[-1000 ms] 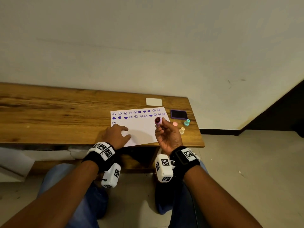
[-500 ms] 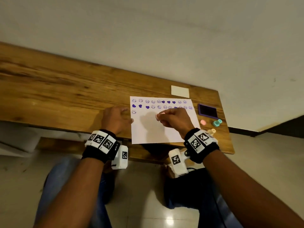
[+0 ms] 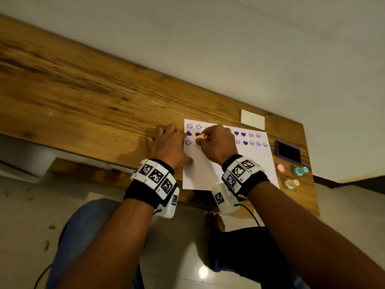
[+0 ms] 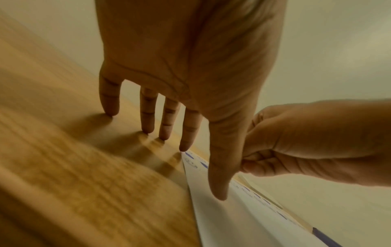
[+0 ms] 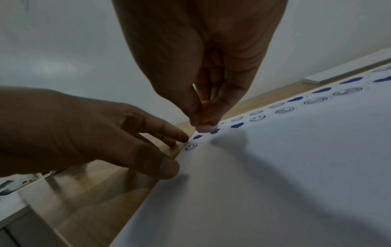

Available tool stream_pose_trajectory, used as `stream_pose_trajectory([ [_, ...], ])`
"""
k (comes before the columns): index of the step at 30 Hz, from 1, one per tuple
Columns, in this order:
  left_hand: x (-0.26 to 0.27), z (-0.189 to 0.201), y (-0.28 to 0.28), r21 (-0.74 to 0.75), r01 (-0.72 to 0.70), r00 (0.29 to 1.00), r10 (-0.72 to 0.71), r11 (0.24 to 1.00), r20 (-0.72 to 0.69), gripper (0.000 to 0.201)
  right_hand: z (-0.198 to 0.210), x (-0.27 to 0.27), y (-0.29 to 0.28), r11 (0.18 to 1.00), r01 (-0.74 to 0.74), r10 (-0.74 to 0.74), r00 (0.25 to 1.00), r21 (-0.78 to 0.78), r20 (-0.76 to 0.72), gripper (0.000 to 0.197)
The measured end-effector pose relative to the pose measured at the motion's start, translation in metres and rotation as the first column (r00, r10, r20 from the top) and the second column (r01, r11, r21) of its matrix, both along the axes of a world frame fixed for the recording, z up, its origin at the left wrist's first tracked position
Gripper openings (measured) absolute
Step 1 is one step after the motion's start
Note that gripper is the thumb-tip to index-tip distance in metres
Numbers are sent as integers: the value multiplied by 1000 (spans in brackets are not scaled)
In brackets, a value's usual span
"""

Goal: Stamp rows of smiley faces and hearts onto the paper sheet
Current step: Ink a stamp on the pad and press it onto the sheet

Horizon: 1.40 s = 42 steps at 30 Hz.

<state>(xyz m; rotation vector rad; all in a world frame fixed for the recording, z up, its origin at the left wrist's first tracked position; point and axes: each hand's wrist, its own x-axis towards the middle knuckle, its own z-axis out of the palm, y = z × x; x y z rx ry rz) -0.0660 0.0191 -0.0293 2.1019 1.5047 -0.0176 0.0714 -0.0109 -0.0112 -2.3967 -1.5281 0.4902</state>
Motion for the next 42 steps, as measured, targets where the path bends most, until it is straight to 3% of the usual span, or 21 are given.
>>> stream_pose_trajectory([
  [5, 3, 0, 0, 14, 22, 999, -22, 1000, -26, 66, -10, -6, 6, 997, -5, 9, 998, -71, 66, 29],
  [12, 3, -2, -2, 21, 26, 999, -25, 999, -45, 70, -13, -11, 4, 995, -52, 63, 989, -84, 136, 35],
  [27, 3, 9, -3, 22, 24, 998, -23, 999, -67, 67, 11, -19, 5, 988, -117, 135, 972, -100, 193, 30],
  [31, 1, 12, -2, 14, 46, 994, -45, 999, -104, 69, 15, -20, 0, 997, -60, 64, 994, -51, 83, 24],
  [33, 2, 13, -1, 13, 49, 992, -47, 999, -117, 71, 23, -12, -5, 997, 40, -39, 999, 71, -11, 18],
  [37, 3, 12, -1, -1, 66, 989, -65, 998, -131, 76, 38, 24, -30, 918, 289, -217, 940, 271, -265, 21],
  [42, 2, 15, 6, -24, 75, 985, -77, 997, -155, 77, 34, 59, -69, 897, 359, -228, 875, 257, -427, 11],
])
